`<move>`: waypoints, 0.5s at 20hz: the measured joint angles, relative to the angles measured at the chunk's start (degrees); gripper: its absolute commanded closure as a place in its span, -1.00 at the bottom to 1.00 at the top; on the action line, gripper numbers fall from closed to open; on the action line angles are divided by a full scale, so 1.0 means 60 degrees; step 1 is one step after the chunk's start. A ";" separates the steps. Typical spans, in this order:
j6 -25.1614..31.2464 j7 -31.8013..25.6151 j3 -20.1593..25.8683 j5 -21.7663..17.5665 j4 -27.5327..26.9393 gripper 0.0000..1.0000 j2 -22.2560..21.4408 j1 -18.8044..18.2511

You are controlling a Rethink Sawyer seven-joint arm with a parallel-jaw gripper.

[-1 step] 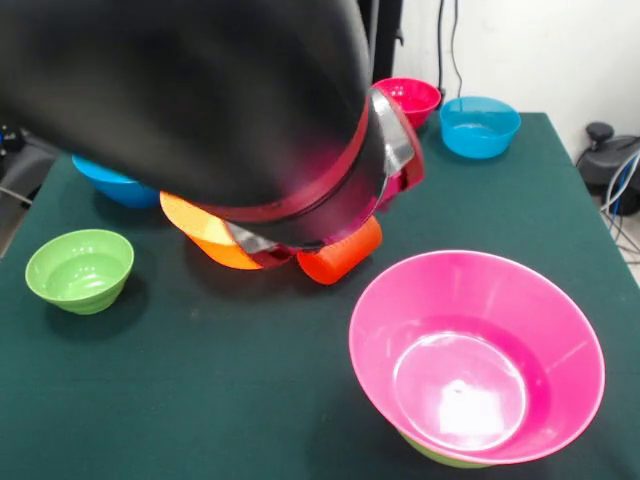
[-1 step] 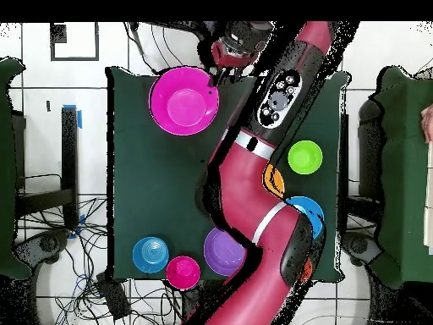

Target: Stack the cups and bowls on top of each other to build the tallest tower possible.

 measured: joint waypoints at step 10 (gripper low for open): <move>-0.2310 -0.1491 -0.1519 -0.0020 0.0601 -1.00 -0.0603 0.0440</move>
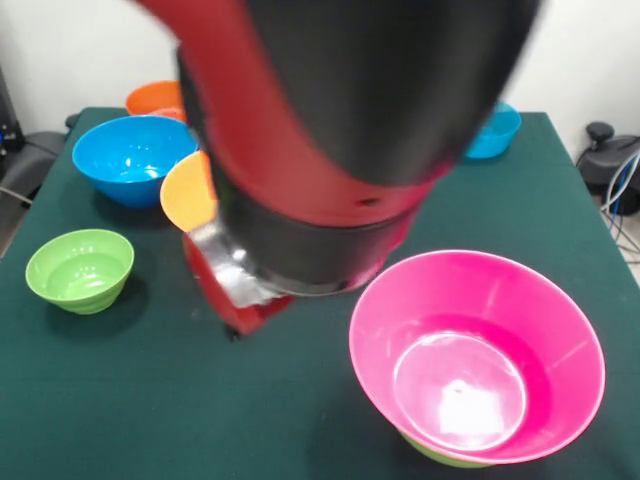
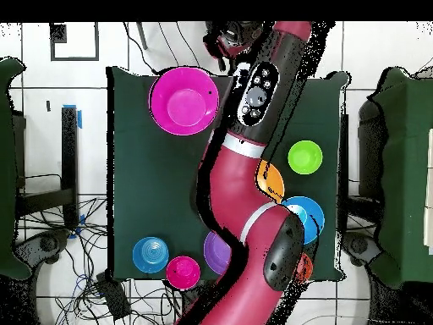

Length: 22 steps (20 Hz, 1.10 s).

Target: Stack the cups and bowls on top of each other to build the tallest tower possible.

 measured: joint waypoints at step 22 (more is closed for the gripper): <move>0.3526 1.0137 -0.2347 1.0406 0.9874 -1.00 -0.0325 -0.3552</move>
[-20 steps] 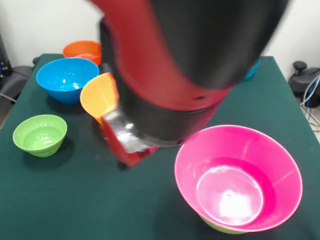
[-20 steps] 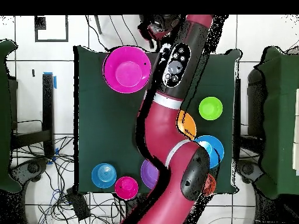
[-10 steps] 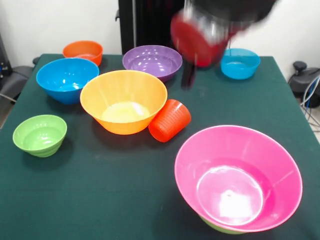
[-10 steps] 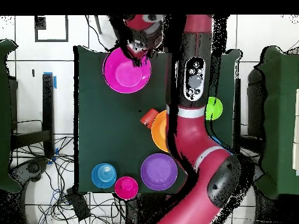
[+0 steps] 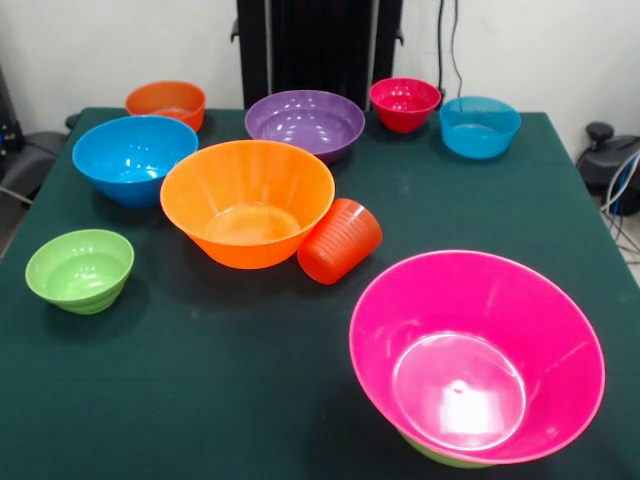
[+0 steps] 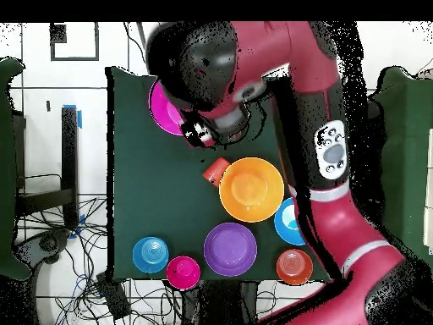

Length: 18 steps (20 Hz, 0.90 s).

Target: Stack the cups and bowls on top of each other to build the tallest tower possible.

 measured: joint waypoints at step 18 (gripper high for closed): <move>-0.4210 0.4693 -0.1847 0.2667 0.4319 -1.00 -0.0452 -0.1186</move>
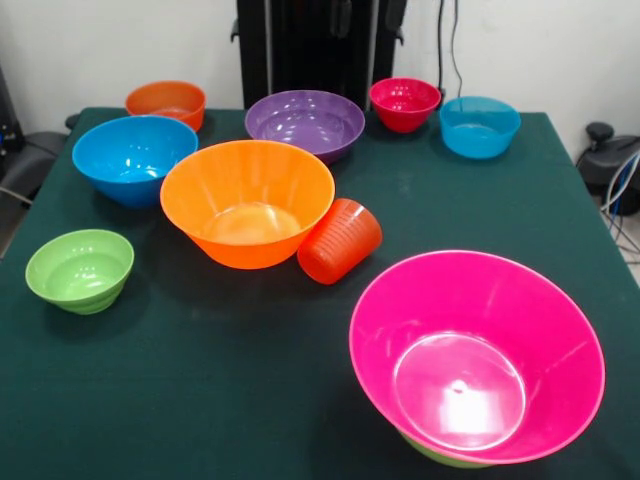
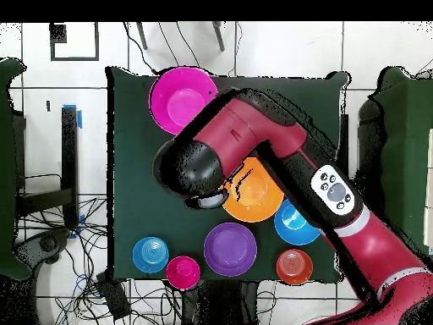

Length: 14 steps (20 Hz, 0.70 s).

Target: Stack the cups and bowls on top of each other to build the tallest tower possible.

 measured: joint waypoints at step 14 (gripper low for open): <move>-0.2768 0.2253 -0.1786 -0.0679 0.1760 -1.00 -0.1369 0.0168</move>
